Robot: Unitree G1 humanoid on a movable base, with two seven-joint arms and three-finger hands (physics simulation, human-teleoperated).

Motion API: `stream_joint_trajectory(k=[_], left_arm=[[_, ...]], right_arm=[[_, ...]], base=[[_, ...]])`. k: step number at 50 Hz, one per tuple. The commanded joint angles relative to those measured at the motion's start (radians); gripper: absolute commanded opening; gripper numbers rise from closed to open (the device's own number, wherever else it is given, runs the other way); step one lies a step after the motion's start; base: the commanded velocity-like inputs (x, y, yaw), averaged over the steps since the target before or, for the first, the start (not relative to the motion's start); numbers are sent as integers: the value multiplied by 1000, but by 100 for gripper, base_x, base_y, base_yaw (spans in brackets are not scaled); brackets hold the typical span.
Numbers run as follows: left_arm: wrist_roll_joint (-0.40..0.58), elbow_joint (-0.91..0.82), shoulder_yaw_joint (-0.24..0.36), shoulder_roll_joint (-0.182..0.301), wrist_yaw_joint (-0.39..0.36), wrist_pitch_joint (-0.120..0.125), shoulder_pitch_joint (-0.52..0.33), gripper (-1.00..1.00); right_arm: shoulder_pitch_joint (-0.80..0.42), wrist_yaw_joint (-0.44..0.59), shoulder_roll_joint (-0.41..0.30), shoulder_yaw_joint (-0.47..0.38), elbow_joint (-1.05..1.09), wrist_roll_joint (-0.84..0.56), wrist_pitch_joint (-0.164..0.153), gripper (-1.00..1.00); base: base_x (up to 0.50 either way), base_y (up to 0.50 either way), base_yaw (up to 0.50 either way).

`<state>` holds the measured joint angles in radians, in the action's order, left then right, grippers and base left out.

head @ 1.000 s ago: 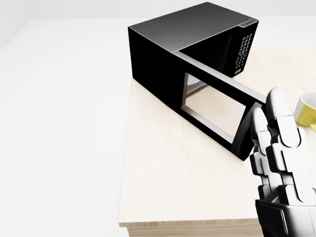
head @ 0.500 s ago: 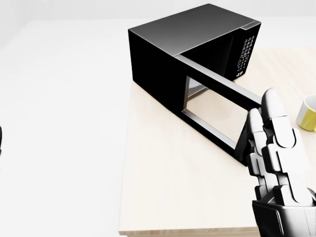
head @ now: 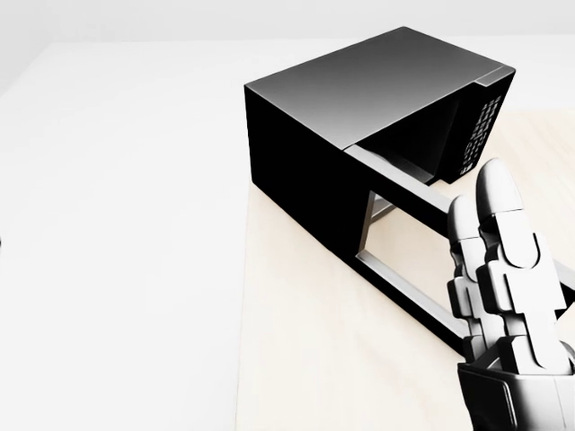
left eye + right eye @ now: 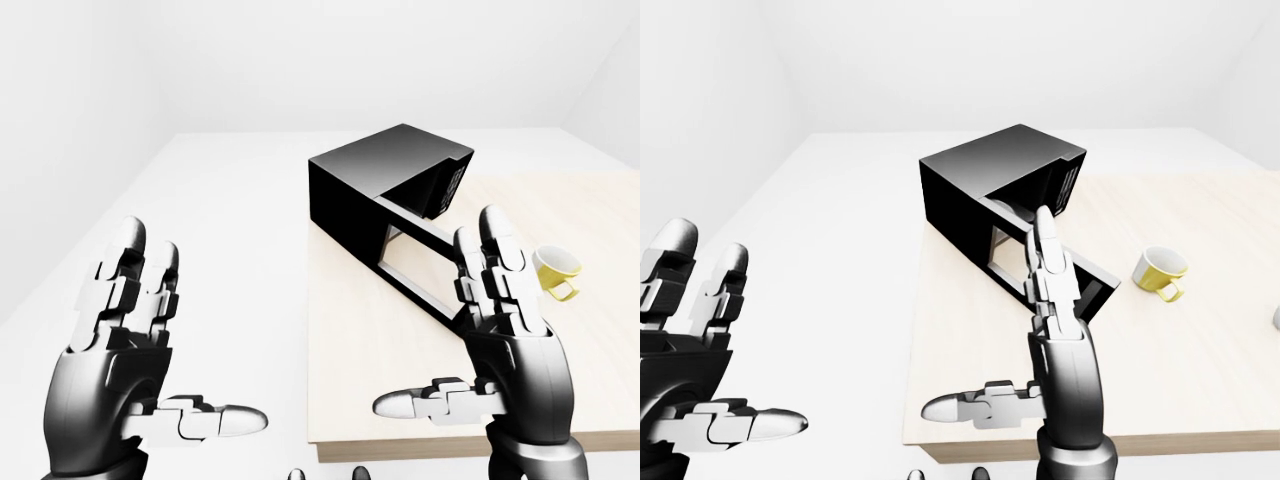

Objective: Close the microwave.

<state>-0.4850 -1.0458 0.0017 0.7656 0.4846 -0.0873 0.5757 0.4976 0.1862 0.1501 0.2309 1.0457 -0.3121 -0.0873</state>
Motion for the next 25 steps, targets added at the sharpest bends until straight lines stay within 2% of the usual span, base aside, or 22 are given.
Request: stream_joint_trajectory(k=[1, 17, 25], left_arm=[[-1, -1, 6, -4, -7, 0, 20, 100], [6, -1, -7, -10, -7, 0, 7, 100], [6, -1, -8, -16, -7, 0, -2, 100]], right_arm=[[3, -14, -8, 0, 1, 5, 0, 100], [-4, -25, -23, -5, 1, 8, 0, 100], [-43, -84, -84, 12, 1, 23, 0, 100]], base=[[0, 0, 0], [0, 0, 0], [0, 0, 0]])
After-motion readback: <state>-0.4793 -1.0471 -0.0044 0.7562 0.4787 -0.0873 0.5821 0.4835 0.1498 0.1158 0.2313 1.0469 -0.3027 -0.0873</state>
